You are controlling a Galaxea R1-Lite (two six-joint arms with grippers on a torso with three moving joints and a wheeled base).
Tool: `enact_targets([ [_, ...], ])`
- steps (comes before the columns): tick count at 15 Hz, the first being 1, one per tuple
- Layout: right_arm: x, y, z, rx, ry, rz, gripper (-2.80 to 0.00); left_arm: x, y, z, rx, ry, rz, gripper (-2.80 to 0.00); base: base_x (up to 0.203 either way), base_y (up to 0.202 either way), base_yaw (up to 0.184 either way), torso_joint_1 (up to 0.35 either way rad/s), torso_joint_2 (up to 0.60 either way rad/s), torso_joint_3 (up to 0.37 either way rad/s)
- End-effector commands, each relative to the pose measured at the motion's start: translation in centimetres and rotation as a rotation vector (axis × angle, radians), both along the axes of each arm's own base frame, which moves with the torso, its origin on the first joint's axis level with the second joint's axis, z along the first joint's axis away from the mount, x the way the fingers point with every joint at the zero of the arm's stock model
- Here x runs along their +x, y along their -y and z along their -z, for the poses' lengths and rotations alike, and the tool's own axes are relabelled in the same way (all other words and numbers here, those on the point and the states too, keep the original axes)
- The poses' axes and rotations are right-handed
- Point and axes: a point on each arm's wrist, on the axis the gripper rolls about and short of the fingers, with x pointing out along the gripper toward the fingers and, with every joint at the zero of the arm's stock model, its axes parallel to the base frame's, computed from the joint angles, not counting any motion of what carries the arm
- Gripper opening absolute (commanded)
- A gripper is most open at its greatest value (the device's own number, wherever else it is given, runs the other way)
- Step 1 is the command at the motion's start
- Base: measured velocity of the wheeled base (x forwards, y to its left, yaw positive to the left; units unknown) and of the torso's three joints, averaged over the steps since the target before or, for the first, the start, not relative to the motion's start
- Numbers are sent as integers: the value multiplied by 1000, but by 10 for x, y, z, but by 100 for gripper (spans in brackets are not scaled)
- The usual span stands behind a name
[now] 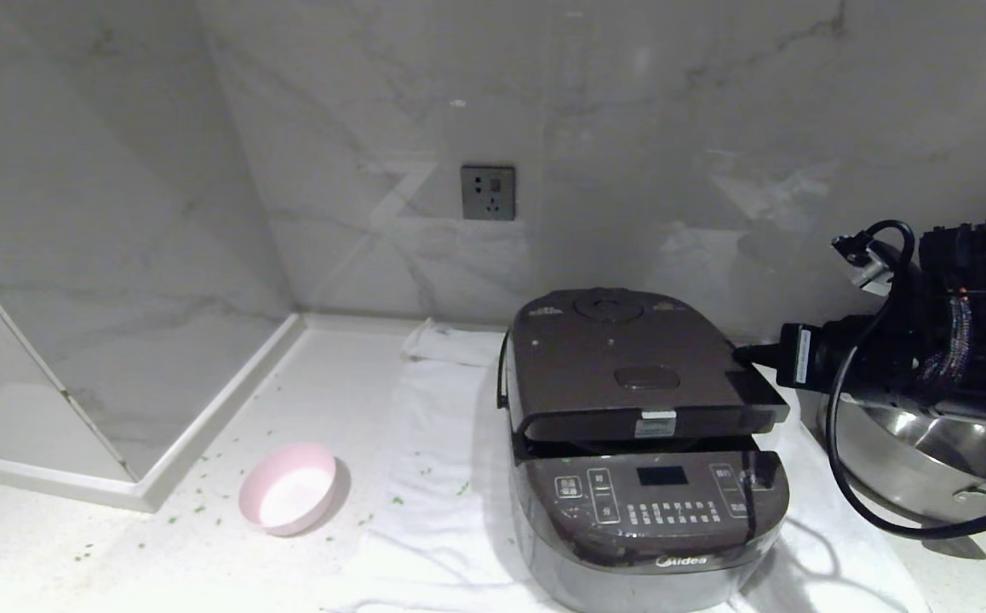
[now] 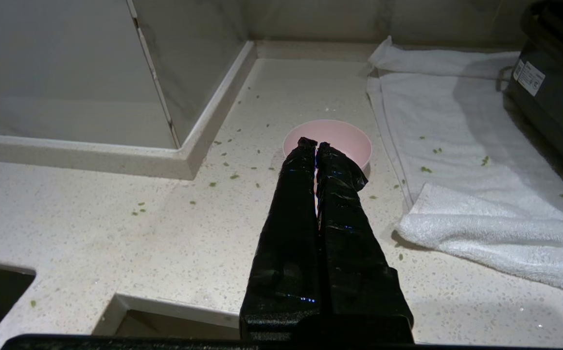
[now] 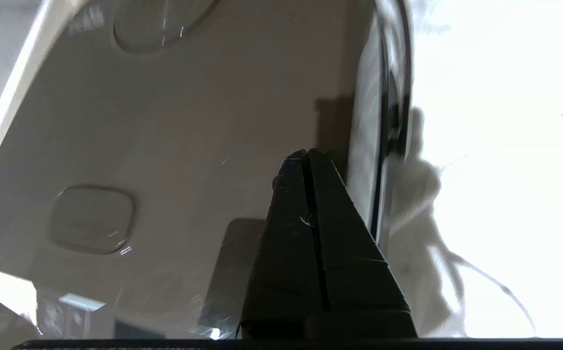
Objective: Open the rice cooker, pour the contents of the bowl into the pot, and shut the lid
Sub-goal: Close the rice cooker
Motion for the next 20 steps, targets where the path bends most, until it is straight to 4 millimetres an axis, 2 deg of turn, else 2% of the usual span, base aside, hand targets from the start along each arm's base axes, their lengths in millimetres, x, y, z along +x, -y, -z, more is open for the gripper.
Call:
enact_targets([
  [1,-6,1,13,-3,-31,-2,-280,-3,0,-11,-8,39,5,-280,0,0,0,0,0,0],
  [4,-7,0,20,9,-50,2,-280,-11,1,-58,-44,71,26,-280,0,0,0,0,0,0],
  [6,-9,-2,23,24,-67,-11,-280,3,2,-92,-98,0,89,-280,0,0,0,0,0,0],
  [9,-10,-7,24,40,-76,-20,-280,48,5,-149,-166,-93,223,-280,0,0,0,0,0,0],
  [12,-9,-9,26,40,-84,-26,-280,113,12,-197,-200,-122,338,-280,0,0,0,0,0,0],
  [13,-9,-9,27,38,-88,-24,-280,134,18,-205,-208,-140,371,-280,0,0,0,0,0,0],
  [15,-9,-9,26,53,-90,-17,-280,181,50,-208,-224,-213,444,-280,0,0,0,0,0,0],
  [18,-9,-8,24,57,-79,-13,-280,238,122,-189,-244,-318,462,-280,0,0,0,0,0,0],
  [20,-9,-8,23,63,-77,-10,-280,255,174,-170,-227,-374,497,-280,0,0,0,0,0,0],
])
